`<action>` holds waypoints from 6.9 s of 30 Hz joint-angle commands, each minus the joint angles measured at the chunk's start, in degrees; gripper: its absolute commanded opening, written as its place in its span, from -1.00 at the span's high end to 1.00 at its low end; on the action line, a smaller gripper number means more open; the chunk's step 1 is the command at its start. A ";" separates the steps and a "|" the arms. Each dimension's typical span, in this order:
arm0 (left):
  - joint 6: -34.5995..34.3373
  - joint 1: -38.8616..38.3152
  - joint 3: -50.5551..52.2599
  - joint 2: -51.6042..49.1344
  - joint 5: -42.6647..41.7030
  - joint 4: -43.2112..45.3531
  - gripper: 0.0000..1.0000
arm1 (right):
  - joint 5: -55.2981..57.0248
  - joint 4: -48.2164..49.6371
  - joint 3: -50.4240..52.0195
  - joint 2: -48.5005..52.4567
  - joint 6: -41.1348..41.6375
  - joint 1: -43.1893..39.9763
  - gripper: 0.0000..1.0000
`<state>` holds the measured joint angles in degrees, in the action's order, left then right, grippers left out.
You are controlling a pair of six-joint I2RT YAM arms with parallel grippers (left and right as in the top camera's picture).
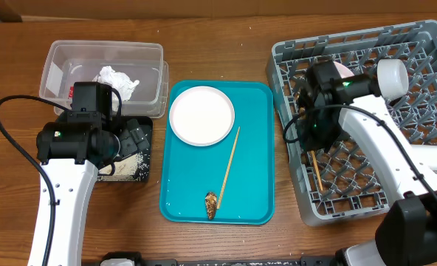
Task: Sort waste into correct bins and load items into the dishwasher
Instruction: 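Carry the chopstick to the rack and drop it in, then return the right gripper to the teal tray and grasp the second chopstick, then carry the second chopstick into the rack and release it, then reach the left gripper to the food scrap on the teal tray and grasp it, then carry the food scrap left and drop it onto the black tray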
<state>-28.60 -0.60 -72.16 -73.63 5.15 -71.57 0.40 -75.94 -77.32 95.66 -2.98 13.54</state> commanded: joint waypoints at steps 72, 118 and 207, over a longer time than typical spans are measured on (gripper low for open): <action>-0.13 0.22 -0.66 -0.15 -0.72 0.00 -1.00 | -9.84 16.61 -1.53 23.96 44.22 25.99 0.76; -4.28 -14.05 4.35 -2.62 -12.28 2.86 -1.00 | 0.20 -4.26 -3.74 -0.98 4.22 -4.24 0.92; -0.02 -2.36 2.58 -10.88 4.66 5.18 0.92 | -1.75 0.26 0.98 -0.98 4.48 -4.24 -0.95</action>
<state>-29.80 -10.61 -68.77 -86.43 4.64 -67.51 -1.26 -75.94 -76.47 94.80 1.32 9.37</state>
